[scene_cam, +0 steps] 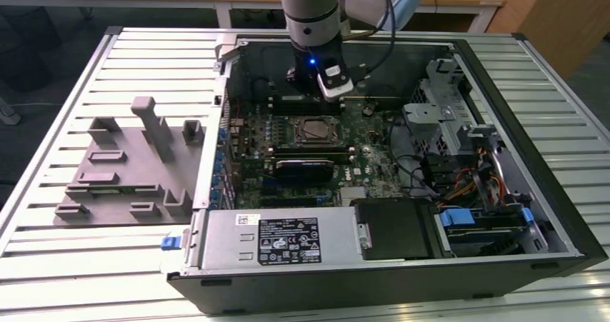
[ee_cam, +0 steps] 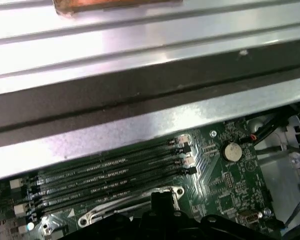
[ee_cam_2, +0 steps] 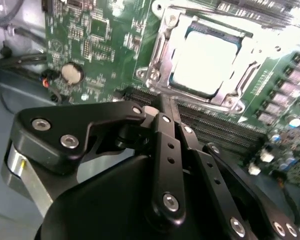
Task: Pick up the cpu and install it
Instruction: 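Install the first cpu locking lever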
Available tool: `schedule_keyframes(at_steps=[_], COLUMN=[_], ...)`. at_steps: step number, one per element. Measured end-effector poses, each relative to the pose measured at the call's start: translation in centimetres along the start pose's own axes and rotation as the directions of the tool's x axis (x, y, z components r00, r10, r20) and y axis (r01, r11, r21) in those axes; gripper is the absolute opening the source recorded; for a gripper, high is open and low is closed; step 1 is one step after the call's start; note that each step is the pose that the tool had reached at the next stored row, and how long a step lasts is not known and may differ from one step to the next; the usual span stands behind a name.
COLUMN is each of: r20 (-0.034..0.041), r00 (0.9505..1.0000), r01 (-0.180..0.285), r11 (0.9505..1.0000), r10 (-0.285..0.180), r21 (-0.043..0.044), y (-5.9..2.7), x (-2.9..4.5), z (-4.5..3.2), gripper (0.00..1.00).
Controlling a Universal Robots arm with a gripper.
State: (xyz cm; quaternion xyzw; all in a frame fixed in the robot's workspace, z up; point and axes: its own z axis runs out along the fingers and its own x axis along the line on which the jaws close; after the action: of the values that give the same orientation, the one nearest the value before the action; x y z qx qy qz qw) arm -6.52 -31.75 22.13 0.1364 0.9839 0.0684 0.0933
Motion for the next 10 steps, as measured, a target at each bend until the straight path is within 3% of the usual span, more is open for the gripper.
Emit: schedule_keyframes(at_steps=[6,10], r20=[-0.0007,-0.0124], r00=[0.9999,0.9998], r01=[0.011,0.017], r11=[0.9979,0.9941], r10=[-0.011,-0.016], r21=[0.0640,0.1066], y=[0.05,0.13], x=[-0.15,-0.43], z=[0.10,0.16], gripper=[0.11,0.11])
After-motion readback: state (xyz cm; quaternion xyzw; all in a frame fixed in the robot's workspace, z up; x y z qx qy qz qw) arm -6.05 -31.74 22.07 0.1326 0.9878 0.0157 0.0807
